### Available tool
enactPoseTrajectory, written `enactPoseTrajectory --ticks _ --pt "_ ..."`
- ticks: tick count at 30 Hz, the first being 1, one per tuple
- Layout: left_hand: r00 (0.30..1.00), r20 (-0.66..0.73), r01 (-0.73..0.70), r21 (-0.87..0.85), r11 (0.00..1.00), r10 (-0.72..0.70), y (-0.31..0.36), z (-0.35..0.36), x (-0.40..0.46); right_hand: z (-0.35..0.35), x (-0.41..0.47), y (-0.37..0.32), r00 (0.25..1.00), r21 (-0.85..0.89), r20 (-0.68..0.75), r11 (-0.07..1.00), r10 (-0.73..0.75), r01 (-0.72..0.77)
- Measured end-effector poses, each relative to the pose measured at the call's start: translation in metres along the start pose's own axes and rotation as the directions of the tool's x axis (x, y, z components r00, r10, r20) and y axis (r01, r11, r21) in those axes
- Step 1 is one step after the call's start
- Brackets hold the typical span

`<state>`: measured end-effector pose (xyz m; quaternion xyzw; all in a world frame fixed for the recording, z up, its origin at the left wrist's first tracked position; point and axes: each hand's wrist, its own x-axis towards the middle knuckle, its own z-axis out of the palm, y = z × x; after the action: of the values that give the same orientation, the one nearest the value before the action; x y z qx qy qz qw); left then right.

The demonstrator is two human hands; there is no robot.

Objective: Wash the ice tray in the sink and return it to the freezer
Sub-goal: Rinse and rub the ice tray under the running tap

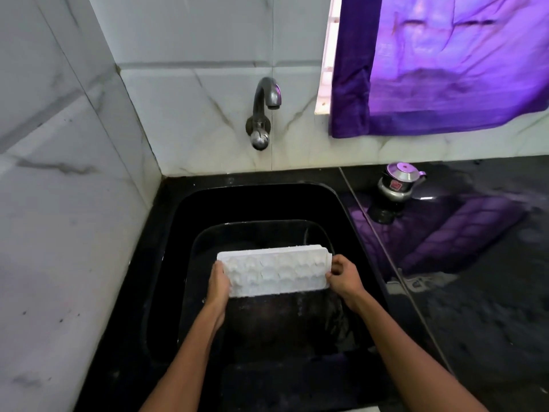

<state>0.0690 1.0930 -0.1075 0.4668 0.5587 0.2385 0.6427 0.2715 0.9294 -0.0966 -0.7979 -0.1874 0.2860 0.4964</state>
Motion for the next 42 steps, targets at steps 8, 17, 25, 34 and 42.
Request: enactPoseTrajectory --ticks 8,17,25,34,42 --pt "0.961 0.046 -0.237 -0.367 0.899 0.273 0.066 0.004 -0.055 -0.018 -0.019 -0.043 0.974 0.079 -0.082 0.973 -0.21 0.217" --pt "0.814 0.066 -0.479 -0.485 0.732 0.577 0.092 -0.013 -0.092 -0.041 -0.044 -0.092 0.858 0.283 -0.272 0.816 -0.436 0.504" --pt "0.89 0.173 -0.357 -0.311 0.881 0.421 0.027 -0.014 -0.093 -0.028 -0.051 -0.026 0.906 0.089 -0.288 0.933 -0.31 0.348" --pt "0.682 0.249 -0.563 -0.421 0.711 0.688 0.11 -0.027 -0.114 -0.059 -0.059 -0.103 0.748 0.252 -0.43 0.729 -0.505 0.637" --pt "0.824 0.171 -0.463 -0.346 0.816 0.54 0.055 -0.013 -0.115 -0.043 -0.043 -0.034 0.859 0.137 -0.335 0.882 -0.387 0.45"
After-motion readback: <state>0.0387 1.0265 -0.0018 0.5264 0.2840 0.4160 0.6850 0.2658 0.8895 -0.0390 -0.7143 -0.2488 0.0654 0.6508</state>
